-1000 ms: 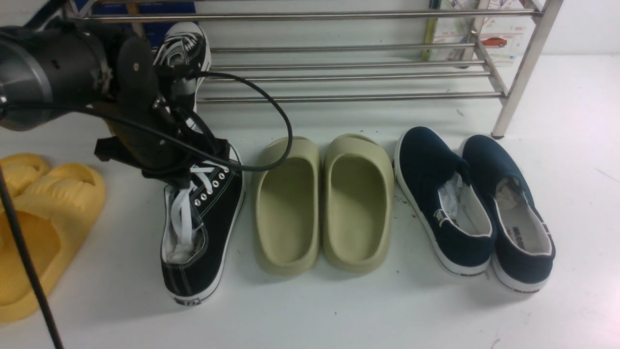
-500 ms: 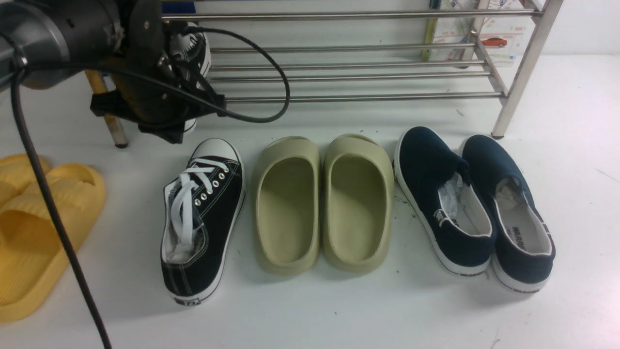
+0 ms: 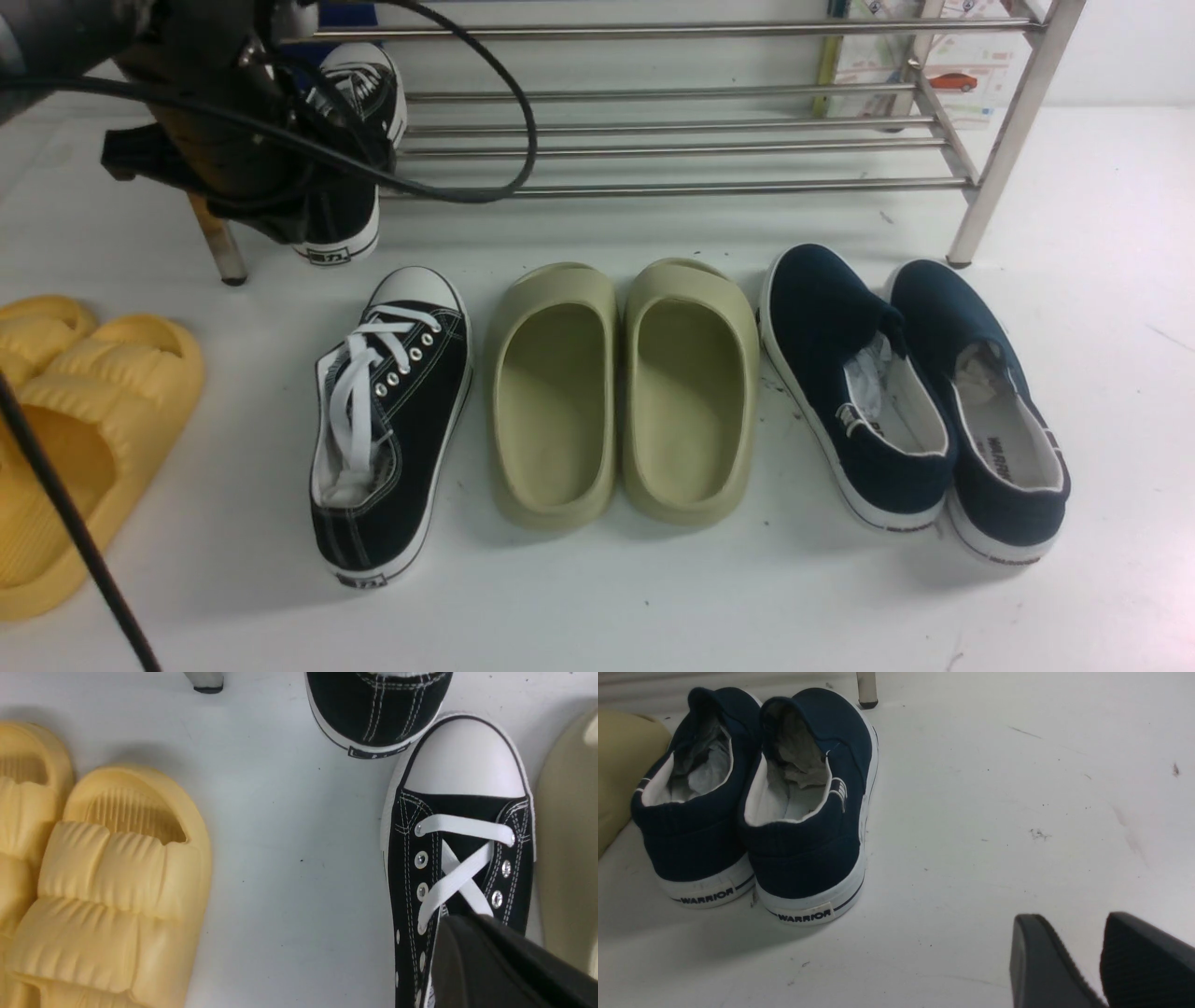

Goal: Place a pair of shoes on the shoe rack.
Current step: Use the left arm to put a shoe into the shoe rack

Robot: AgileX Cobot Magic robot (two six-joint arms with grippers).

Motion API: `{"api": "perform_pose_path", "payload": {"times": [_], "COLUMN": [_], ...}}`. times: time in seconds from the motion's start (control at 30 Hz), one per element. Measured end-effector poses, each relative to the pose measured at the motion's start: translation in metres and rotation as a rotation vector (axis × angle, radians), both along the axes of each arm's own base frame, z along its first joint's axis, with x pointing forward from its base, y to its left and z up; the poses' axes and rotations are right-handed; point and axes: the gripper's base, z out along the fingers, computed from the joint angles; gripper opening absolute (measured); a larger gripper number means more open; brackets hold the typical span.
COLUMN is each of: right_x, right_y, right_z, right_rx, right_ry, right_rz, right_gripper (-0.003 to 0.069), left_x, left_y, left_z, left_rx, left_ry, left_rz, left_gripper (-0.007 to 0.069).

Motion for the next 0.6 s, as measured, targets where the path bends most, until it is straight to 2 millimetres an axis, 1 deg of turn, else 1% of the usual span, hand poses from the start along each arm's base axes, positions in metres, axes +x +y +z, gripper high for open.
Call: {"api": "perform_pose_path", "payload": {"times": [0.1, 0.23, 0.27, 0.3, 0.4, 0.47, 0.6], "right_x": [0.000, 0.000, 0.000, 0.000, 0.000, 0.000, 0.000], "right_y": [0.000, 0.000, 0.000, 0.000, 0.000, 0.000, 0.000], "right_z": [0.000, 0.000, 0.000, 0.000, 0.000, 0.000, 0.000], "right_rx": [0.000, 0.000, 0.000, 0.000, 0.000, 0.000, 0.000], "right_ry": [0.000, 0.000, 0.000, 0.000, 0.000, 0.000, 0.000], "right_rz": [0.000, 0.000, 0.000, 0.000, 0.000, 0.000, 0.000], "right_gripper": [0.0239, 0.0239, 0.0239, 0.0239, 0.0239, 0.0239, 0.0239], "left_x": [0.022, 0.045, 0.045, 0.053, 0.062, 0.064, 0.083], "left_y": [-0.006, -0.006, -0.005, -0.001, 0.009, 0.012, 0.025], "left_z": [-0.033, -0.066, -0.066, -0.071, -0.074, -0.073, -0.069], "left_rx": [0.010, 0.017, 0.019, 0.017, -0.008, -0.017, -0.047], "left_ry": [0.021, -0.010, -0.016, -0.050, -0.103, -0.111, -0.162], "left_rz": [-0.019, 0.008, 0.007, 0.042, 0.105, 0.125, 0.176], "left_gripper": [-0.0013, -0.0013, -0.0013, -0.0013, -0.0013, -0.0013, -0.0013]}}
